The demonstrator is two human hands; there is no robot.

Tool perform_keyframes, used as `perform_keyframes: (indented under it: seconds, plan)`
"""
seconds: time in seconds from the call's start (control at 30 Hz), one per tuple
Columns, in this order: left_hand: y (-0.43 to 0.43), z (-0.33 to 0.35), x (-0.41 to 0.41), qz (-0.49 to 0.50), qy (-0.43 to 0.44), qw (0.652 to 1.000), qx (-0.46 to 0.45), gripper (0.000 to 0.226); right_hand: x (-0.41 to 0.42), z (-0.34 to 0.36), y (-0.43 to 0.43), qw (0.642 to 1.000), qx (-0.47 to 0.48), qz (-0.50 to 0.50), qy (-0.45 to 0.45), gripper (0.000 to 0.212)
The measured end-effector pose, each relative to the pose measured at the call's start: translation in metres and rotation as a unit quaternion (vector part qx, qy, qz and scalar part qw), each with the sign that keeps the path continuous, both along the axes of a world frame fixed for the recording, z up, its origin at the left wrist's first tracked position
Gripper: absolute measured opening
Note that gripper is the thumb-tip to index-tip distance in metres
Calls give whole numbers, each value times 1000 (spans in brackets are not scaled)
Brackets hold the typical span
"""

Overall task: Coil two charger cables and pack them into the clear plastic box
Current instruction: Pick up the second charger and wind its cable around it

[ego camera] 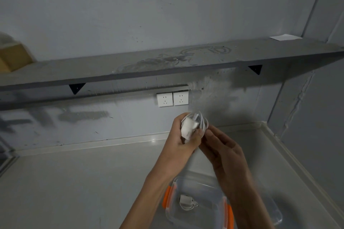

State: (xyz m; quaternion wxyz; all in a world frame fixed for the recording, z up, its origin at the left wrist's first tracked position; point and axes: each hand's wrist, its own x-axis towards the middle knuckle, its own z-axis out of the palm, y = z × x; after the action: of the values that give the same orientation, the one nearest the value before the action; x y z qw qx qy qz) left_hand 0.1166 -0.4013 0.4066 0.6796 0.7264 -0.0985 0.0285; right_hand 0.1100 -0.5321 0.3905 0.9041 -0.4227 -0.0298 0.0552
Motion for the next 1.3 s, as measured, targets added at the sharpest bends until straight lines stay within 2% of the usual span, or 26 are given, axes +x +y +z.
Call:
perform_keyframes:
  seconds: [0.2, 0.3, 0.43, 0.53, 0.6, 0.67, 0.73, 0.87, 1.0, 1.1, 1.23, 1.3]
  plan:
    - [11, -10, 1, 56, -28, 996, 64, 49, 12, 5, 13, 975, -218, -32, -27, 43]
    - [10, -15, -4, 104, -57, 991, 66, 50, 19, 7, 19, 968, -243, -16, -63, 29]
    - [18, -16, -12, 89, -81, 992, 42, 54, 19, 4, 24, 939, -321, 34, -117, 39]
    - [25, -8, -22, 45, -62, 997, 8, 51, 22, 8, 24, 945, -302, 67, -105, 47]
    - [30, -4, -24, 54, -45, 997, -19, 46, 24, 15, 25, 946, -297, 78, -105, 52]
    - [34, -3, -25, 77, -43, 996, -16, 43, 27, 22, 27, 932, -332, 68, -129, 57]
    - [33, -1, -27, 96, -61, 993, 26, 35, 30, 26, 32, 922, -352, 57, -153, 62]
    - [31, 4, -25, 192, -98, 976, 42, 29, 31, 29, 44, 901, -392, 12, -186, 61]
    - [33, 10, -24, 250, -123, 960, 14, 33, 26, 34, 59, 909, -365, -22, -200, 52]
    - [41, 14, -21, 288, -127, 949, -12, 27, 22, 36, 68, 909, -351, -59, -218, 52]
    - [60, 15, -17, 239, -46, 964, -104, 23, 31, 46, 71, 907, -347, -48, -235, 55]
    - [67, 20, -16, 204, -33, 970, -128, 25, 34, 54, 72, 887, -369, -52, -272, 55]
